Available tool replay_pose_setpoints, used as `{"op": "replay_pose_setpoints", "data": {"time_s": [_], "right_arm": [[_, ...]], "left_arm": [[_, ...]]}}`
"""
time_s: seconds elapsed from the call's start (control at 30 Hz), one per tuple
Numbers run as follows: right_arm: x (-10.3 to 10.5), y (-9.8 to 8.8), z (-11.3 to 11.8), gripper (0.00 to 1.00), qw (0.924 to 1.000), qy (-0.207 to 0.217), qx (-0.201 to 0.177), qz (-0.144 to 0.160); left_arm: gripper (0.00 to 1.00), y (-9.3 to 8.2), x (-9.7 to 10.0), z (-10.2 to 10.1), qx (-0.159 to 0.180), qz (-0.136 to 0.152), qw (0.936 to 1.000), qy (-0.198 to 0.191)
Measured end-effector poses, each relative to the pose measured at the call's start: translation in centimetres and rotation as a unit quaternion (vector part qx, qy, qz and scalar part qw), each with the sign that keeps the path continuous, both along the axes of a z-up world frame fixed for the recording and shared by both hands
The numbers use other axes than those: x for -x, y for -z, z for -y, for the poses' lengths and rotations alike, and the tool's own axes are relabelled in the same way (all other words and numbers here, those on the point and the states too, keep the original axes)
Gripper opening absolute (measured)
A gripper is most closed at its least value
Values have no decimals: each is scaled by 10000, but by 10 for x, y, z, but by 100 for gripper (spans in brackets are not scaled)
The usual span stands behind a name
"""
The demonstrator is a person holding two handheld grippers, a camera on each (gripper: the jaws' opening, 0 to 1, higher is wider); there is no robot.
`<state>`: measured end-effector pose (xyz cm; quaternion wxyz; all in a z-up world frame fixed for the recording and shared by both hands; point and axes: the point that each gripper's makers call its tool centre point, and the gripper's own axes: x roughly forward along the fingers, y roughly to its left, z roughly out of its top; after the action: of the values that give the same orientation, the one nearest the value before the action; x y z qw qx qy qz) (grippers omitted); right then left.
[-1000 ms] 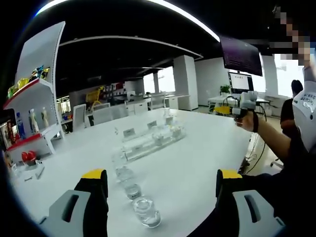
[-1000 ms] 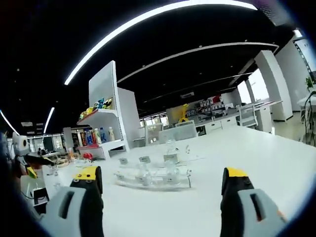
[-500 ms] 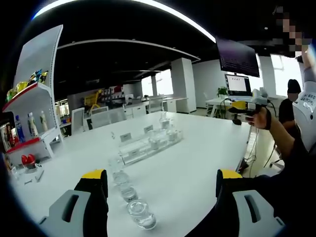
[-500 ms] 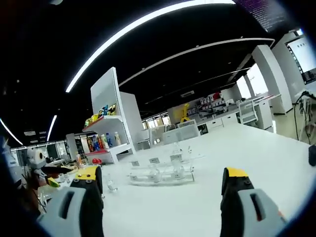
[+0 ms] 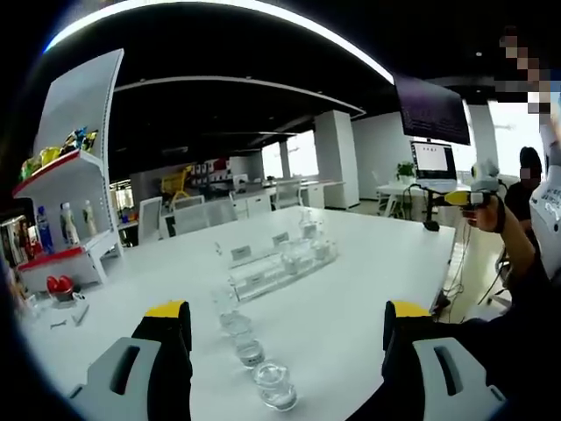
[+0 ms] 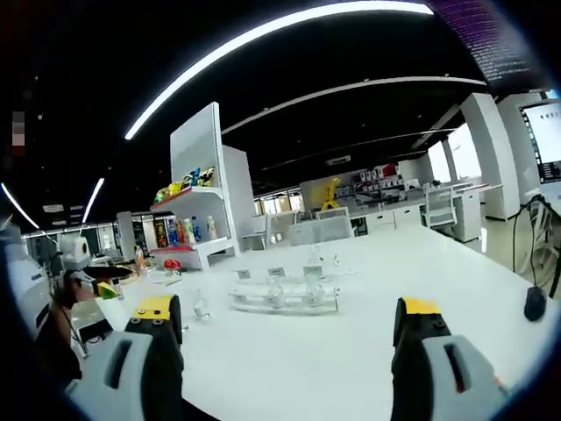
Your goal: Identify the label on the chemical reagent bottle, grasp the chemical reagent bottle, and place it in the designated position on the reagent rack
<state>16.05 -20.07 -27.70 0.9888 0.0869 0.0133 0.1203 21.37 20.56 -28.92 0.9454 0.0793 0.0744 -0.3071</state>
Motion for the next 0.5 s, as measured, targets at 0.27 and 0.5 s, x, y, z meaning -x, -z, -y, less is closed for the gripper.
{"op": "replay_pose_setpoints", "data": {"time_s": [0.27, 0.5], "right_arm": [[8, -11, 2, 97, 9998, -9, 209, 27], [16, -10, 6, 97, 9989, 11, 477, -39]], "left_arm": [[90, 10, 4, -1, -25, -34, 10000, -49], [90, 14, 5, 0, -55, -97, 9999, -46]]}}
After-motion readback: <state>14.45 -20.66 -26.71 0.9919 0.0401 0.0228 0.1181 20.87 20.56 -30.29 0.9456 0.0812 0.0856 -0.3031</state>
